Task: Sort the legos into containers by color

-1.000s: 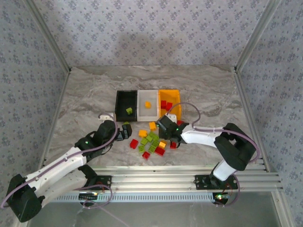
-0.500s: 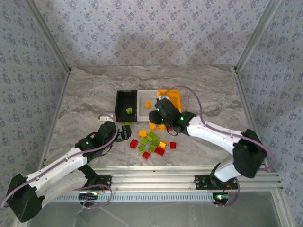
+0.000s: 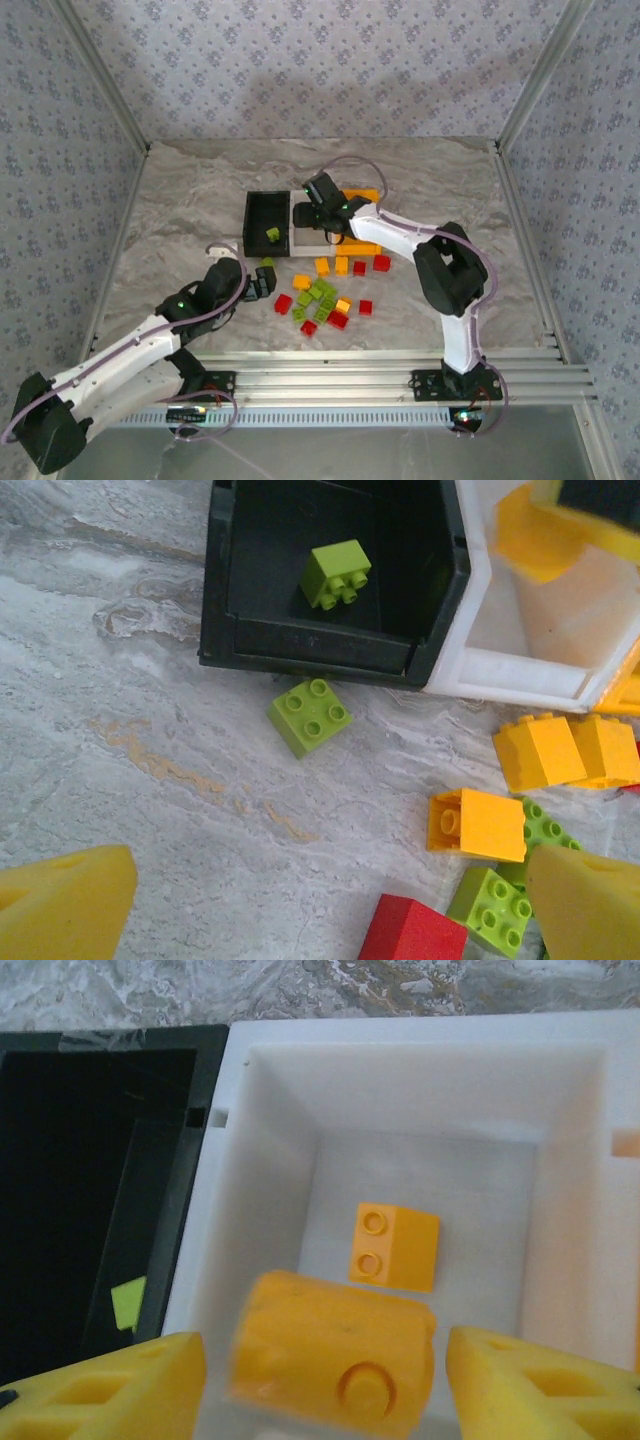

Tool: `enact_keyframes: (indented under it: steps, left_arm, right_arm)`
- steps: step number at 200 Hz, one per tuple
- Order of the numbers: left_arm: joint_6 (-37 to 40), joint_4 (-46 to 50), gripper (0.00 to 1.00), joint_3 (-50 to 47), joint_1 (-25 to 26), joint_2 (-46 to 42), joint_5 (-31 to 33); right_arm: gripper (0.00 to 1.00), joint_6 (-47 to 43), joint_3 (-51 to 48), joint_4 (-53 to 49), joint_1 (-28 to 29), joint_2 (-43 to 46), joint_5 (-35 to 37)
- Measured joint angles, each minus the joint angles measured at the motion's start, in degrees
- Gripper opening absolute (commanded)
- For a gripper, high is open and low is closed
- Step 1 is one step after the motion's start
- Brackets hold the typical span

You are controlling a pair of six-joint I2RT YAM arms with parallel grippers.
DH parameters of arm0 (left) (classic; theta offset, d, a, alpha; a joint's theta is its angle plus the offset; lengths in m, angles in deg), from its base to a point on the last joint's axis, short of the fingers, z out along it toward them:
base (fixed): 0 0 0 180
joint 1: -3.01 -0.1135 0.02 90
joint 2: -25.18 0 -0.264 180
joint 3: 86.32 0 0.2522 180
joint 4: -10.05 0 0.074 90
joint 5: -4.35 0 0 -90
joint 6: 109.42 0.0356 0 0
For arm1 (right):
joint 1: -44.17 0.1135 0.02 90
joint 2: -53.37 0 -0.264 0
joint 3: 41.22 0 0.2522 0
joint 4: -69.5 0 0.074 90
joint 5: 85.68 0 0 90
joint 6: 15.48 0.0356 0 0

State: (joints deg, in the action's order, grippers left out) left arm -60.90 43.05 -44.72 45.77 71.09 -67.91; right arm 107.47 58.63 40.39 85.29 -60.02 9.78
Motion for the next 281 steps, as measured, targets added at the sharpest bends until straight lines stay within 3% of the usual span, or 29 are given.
enact_keyframes:
  steps: [43, 74, 102, 124, 171, 205, 255, 281]
  left_arm:
    - [2.6, 0.52, 0.93, 0.17, 0.0, 2.62, -4.37]
    - [4.7, 0.72, 0.86, 1.73, 0.98, 7.37, -8.63]
    - [6.91, 0.81, 0.76, 4.44, 4.79, 14.43, -10.91]
    - [7.93, 0.81, 0.67, 6.03, 6.95, 20.2, -11.08]
    - [8.57, 1.64, 0.63, 6.49, 7.3, 26.99, -11.08]
    - [8.85, 1.6, 0.57, 7.17, 7.3, 29.59, -11.08]
    - [9.2, 1.6, 0.37, 7.37, 7.3, 31.89, -10.91]
    - [9.11, 1.68, 0.31, 7.61, 7.3, 31.78, -10.84]
  right_arm:
    - [0.83, 0.44, 0.63, 0.52, 0.04, 1.7, -0.37]
    - [0.84, 0.63, -7.54, 2.36, 0.04, 10.47, -0.31]
    - [0.84, 1.07, -14.64, 4.31, 0.04, 18.38, 0.02]
    - [0.84, 1.29, -19.45, 5.38, 0.04, 22.32, 0.66]
    - [0.84, 1.77, -25.24, 5.75, -0.7, 26.36, 1.88]
    - [0.84, 2.08, -25.99, 5.95, -1.53, 28.83, 2.71]
    - [0.84, 2.14, -26.49, 6.45, -1.75, 30.36, 2.93]
    - [0.84, 2.14, -27.71, 6.62, -1.79, 31.39, 3.32]
